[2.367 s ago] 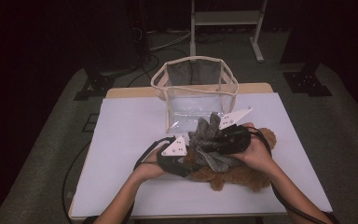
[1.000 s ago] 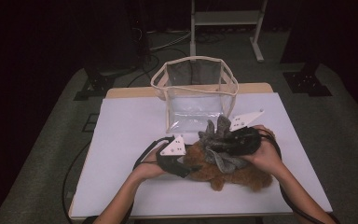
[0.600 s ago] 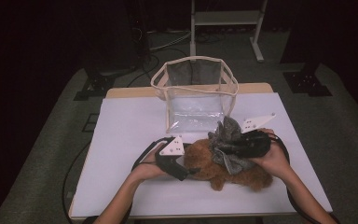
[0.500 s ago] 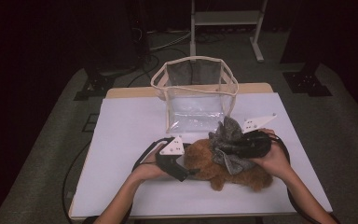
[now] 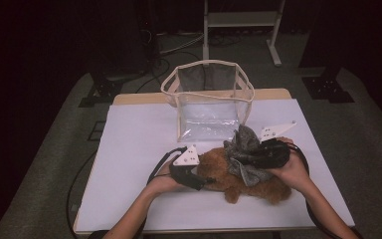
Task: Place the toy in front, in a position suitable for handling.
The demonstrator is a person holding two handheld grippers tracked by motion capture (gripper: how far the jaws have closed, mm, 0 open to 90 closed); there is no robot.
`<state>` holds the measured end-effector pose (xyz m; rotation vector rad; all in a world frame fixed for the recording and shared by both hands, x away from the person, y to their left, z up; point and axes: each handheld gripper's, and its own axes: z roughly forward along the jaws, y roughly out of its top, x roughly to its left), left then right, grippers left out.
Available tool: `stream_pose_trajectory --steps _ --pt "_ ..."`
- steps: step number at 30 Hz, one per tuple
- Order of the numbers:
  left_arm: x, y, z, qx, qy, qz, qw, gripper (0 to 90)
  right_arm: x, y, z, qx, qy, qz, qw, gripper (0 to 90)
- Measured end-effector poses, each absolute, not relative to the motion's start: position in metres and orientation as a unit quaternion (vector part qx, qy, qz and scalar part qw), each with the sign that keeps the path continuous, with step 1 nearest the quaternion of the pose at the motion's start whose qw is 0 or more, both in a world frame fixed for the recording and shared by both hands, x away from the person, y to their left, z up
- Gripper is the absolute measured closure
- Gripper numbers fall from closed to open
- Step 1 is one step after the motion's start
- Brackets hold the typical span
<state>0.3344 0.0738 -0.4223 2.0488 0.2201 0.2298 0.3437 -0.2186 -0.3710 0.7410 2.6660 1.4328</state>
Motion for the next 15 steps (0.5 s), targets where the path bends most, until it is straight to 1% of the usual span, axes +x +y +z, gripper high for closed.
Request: stream_pose_trajectory --steps 2,7,9,12,15 --pt "0.333 0.075 -0.415 0.846 0.089 0.099 0.517 33.7 0.345 -0.218 -0.369 0.241 0.850 0.467 0.008 72.5" --pt "0.330 0.085 -0.386 0.835 0.081 0.113 0.533 36.0 0.347 -0.217 -0.358 0.240 0.832 0.500 -0.005 73.0" --pt "0.328 0.091 -0.369 0.834 0.074 0.124 0.533 37.0 0.347 -0.213 -0.351 0.235 0.826 0.512 -0.003 73.4" --pt "0.324 0.101 -0.341 0.836 0.057 0.151 0.524 38.3 0.348 -0.206 -0.338 0.224 0.812 0.539 -0.009 73.8" --pt "0.320 0.111 -0.314 0.834 0.051 0.167 0.524 39.7 0.350 -0.197 -0.326 0.213 0.799 0.562 -0.014 74.2"
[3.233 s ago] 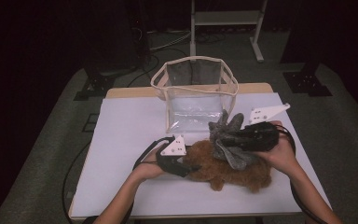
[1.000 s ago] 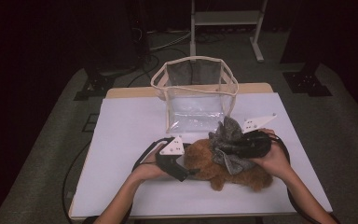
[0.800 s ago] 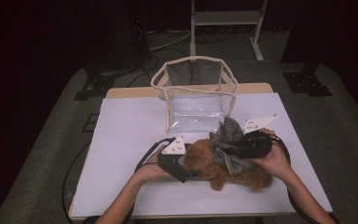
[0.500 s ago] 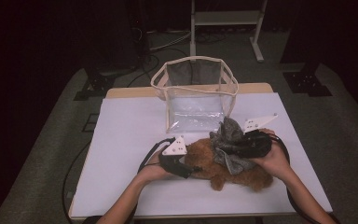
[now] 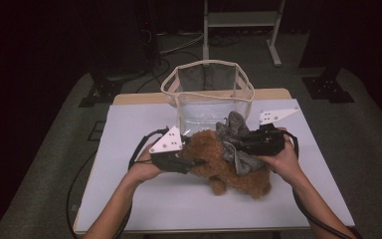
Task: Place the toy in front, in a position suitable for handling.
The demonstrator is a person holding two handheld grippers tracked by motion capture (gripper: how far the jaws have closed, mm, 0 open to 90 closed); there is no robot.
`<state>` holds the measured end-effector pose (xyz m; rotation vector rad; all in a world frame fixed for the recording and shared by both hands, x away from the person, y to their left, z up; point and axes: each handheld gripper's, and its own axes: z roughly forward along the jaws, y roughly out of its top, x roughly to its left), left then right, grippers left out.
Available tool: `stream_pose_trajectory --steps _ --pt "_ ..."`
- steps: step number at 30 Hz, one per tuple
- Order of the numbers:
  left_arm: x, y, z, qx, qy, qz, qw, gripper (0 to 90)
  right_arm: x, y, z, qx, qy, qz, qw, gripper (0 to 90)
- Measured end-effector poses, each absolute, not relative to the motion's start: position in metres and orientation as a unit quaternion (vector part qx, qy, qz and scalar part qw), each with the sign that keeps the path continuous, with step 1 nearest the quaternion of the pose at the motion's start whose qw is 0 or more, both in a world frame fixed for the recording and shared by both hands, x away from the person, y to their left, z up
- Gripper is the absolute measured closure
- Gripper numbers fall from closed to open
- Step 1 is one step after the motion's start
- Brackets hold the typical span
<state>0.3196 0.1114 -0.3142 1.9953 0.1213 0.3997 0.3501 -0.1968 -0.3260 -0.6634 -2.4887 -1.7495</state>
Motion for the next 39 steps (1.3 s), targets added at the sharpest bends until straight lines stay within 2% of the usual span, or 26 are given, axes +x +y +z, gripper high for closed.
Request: stream_pose_trajectory --steps 7,12,17,24,29,33,36,39 --pt "0.311 0.127 -0.276 0.835 0.035 0.189 0.515 41.5 0.350 -0.174 -0.308 -0.189 -0.789 -0.584 0.027 74.5" --pt "0.315 0.111 -0.296 0.849 0.036 0.181 0.495 41.2 0.351 -0.180 -0.324 -0.204 -0.803 -0.559 0.026 74.3" --pt "0.319 0.095 -0.298 0.837 0.031 0.172 0.519 41.3 0.351 -0.206 -0.331 -0.225 -0.798 -0.558 0.024 74.1" --pt "0.322 0.065 -0.285 0.841 0.010 0.187 0.508 40.6 0.340 -0.222 -0.288 -0.206 -0.793 -0.573 -0.018 73.9" --pt "0.325 0.045 -0.278 0.844 0.000 0.192 0.500 39.9 0.331 -0.216 -0.244 -0.174 -0.804 -0.566 -0.056 73.8" --pt "0.324 0.035 -0.274 0.847 -0.010 0.198 0.494 39.3 0.327 -0.209 -0.225 -0.162 -0.815 -0.551 -0.075 73.6" --pt "0.323 0.035 -0.275 0.850 -0.014 0.201 0.487 39.2 0.328 -0.210 -0.230 -0.169 -0.820 -0.540 -0.084 73.6" --pt "0.325 0.041 -0.279 0.853 -0.008 0.202 0.481 39.1 0.335 -0.219 -0.253 -0.190 -0.813 -0.546 -0.066 73.6"
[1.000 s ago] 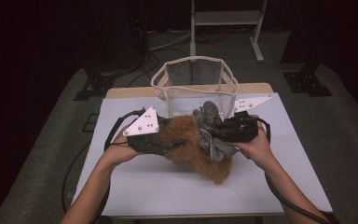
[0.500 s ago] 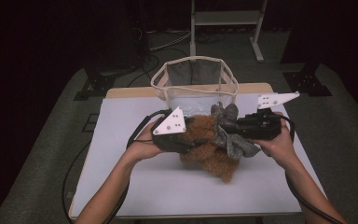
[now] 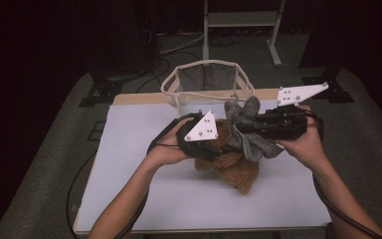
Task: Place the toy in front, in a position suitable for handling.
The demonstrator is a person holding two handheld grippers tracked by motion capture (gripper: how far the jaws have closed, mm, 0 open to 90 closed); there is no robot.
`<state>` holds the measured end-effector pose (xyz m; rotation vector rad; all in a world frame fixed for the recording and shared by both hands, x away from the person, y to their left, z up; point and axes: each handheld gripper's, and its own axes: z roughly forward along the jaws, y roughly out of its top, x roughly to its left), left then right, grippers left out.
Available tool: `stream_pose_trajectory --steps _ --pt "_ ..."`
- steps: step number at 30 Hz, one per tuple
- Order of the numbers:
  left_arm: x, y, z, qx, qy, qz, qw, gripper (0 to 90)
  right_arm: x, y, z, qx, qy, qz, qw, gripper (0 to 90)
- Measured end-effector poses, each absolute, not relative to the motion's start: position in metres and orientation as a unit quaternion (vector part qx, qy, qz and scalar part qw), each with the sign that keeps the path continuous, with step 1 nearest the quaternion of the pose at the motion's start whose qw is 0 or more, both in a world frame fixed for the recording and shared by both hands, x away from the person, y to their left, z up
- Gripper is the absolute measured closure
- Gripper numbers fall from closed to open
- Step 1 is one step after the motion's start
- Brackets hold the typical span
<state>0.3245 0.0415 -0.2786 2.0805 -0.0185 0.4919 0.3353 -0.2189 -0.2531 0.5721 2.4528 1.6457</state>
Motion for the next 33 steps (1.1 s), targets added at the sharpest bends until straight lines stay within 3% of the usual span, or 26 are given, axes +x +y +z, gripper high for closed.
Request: stream_pose_trajectory --steps 11,23,33 --pt "0.333 0.079 -0.298 0.852 0.040 0.197 0.483 38.6 0.354 -0.222 -0.336 0.243 0.812 0.530 0.009 73.5" --pt "0.335 0.137 -0.342 0.827 0.109 0.170 0.524 37.1 0.358 -0.203 -0.365 0.245 0.852 0.462 0.031 73.8" --pt "0.333 0.175 -0.374 0.809 0.137 0.144 0.553 33.1 0.357 -0.203 -0.383 0.251 0.849 0.464 0.009 74.0"
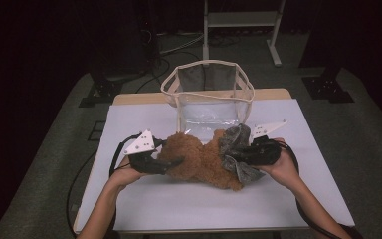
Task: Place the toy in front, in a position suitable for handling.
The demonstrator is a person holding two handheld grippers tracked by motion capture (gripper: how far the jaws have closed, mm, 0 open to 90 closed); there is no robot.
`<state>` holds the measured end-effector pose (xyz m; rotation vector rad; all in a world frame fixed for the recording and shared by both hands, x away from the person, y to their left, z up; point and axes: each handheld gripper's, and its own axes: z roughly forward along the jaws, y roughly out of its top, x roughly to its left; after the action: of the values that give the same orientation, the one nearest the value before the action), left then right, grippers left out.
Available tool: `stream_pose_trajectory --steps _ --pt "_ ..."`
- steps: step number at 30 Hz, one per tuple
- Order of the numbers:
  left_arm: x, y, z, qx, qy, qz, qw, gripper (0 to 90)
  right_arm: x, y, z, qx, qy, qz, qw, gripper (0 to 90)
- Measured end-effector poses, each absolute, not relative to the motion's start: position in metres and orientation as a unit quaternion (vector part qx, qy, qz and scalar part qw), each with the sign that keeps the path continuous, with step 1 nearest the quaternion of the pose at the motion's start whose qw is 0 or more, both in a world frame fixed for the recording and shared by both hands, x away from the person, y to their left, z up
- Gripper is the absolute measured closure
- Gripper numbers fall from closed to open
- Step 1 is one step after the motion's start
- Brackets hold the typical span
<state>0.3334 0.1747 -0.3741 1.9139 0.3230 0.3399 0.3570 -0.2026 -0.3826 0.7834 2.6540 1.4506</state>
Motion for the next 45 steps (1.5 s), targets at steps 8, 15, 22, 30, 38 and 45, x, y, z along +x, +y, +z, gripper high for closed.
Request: stream_pose_trajectory --steps 8,15,22,30,38,45 --pt "0.327 0.190 -0.388 0.806 0.132 0.135 0.561 23.8 0.355 -0.193 -0.383 0.240 0.861 0.448 0.013 74.4" --pt "0.326 0.205 -0.403 0.796 0.140 0.121 0.576 16.2 0.356 -0.195 -0.385 0.244 0.859 0.450 0.009 74.6" --pt "0.329 0.212 -0.423 0.799 0.157 0.096 0.573 11.4 0.357 -0.197 -0.388 0.250 0.856 0.452 0.008 74.7" --pt "0.343 0.197 -0.434 0.778 0.168 0.051 0.604 4.1 0.358 -0.201 -0.390 0.256 0.854 0.454 0.003 74.7" --pt "0.348 0.180 -0.424 0.763 0.171 0.062 0.620 15.1 0.358 -0.209 -0.393 0.266 0.843 0.468 -0.006 74.7" --pt "0.340 0.162 -0.378 0.758 0.121 0.122 0.630 31.0 0.356 -0.225 -0.371 0.259 0.819 0.512 -0.010 75.0"
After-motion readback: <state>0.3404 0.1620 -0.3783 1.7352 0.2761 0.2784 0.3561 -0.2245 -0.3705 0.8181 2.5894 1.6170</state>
